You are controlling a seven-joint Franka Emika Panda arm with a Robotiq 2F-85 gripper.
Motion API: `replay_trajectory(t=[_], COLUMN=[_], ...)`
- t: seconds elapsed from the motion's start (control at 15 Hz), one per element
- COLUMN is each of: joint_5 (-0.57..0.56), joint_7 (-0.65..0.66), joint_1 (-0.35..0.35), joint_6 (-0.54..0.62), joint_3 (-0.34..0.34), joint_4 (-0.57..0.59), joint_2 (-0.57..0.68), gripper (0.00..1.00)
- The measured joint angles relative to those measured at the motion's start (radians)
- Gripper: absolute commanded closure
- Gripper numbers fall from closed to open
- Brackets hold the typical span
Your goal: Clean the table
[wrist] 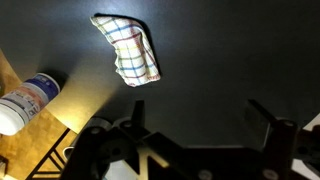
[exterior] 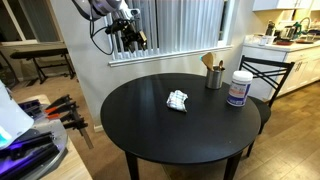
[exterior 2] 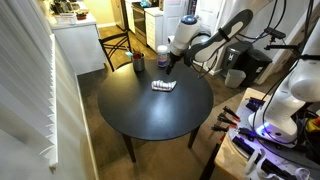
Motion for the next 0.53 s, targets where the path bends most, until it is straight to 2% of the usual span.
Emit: replay_trajectory(t=[0.27,0.53], joint_5=[0.009,0.009], joint_7=[0.000,0.000], joint_1=[0.054,0.061], joint_6=[0.000,0.000], joint_3=[-0.046,-0.055], joint_4=[0.026,0.026], joint_2=[0.021,0.021], gripper=[0.00,0.00])
